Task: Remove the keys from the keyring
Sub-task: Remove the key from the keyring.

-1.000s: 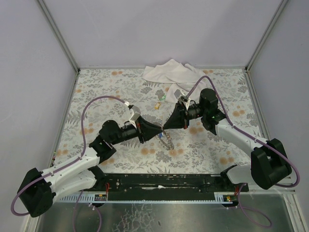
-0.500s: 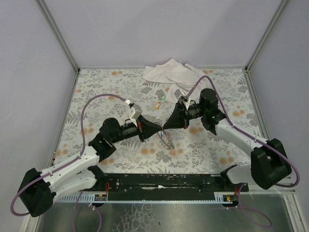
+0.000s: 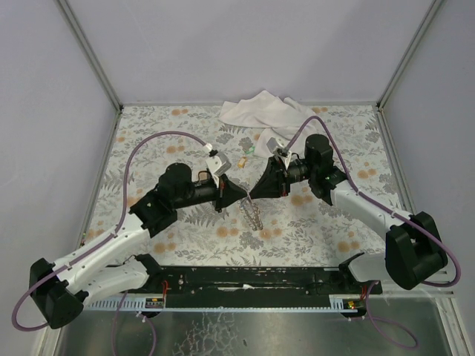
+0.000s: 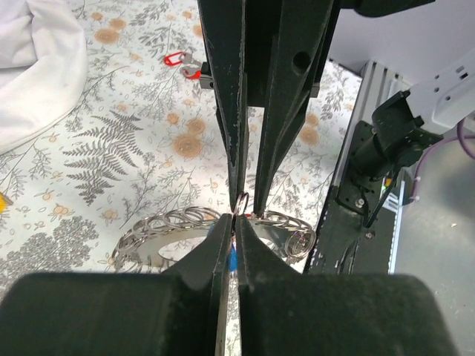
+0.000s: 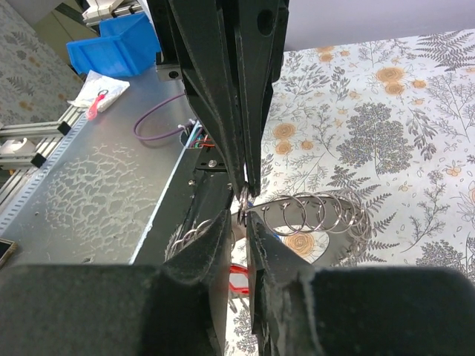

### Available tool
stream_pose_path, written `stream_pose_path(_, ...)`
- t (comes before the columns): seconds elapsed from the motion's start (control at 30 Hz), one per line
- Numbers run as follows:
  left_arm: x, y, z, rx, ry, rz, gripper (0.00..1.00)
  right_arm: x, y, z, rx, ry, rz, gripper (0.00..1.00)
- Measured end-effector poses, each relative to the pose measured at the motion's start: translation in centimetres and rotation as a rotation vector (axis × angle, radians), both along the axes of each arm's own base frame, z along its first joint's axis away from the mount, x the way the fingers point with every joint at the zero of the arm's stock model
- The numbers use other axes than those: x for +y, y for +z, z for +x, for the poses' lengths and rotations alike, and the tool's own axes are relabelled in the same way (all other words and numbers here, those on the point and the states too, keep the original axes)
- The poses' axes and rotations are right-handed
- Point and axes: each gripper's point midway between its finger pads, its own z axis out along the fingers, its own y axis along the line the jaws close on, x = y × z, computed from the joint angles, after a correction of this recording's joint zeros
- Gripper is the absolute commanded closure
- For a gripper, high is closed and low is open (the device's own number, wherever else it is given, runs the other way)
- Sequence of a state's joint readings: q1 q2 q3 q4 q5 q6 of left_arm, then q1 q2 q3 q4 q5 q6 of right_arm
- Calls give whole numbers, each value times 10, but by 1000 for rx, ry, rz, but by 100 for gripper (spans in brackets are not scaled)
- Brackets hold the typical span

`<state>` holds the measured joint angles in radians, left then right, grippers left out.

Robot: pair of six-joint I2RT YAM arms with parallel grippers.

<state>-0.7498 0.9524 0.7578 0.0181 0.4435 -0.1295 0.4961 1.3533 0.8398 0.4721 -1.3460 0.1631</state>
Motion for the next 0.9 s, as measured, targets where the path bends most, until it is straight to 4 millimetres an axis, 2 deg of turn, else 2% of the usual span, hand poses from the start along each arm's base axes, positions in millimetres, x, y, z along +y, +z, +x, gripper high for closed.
stream_pose_path(0.43, 1, -2, 1, 88, -47, 203, 100, -1, -4, -1, 25, 1, -20, 65)
stream_pose_path(0.73, -2, -2, 2, 151, -67, 275, 100, 3, 4, -3, 31, 9, -2, 65)
stream_pose_path(0.9, -1, -3, 1, 180, -69, 301, 100, 5, 5, -4, 36, 16, -2, 69)
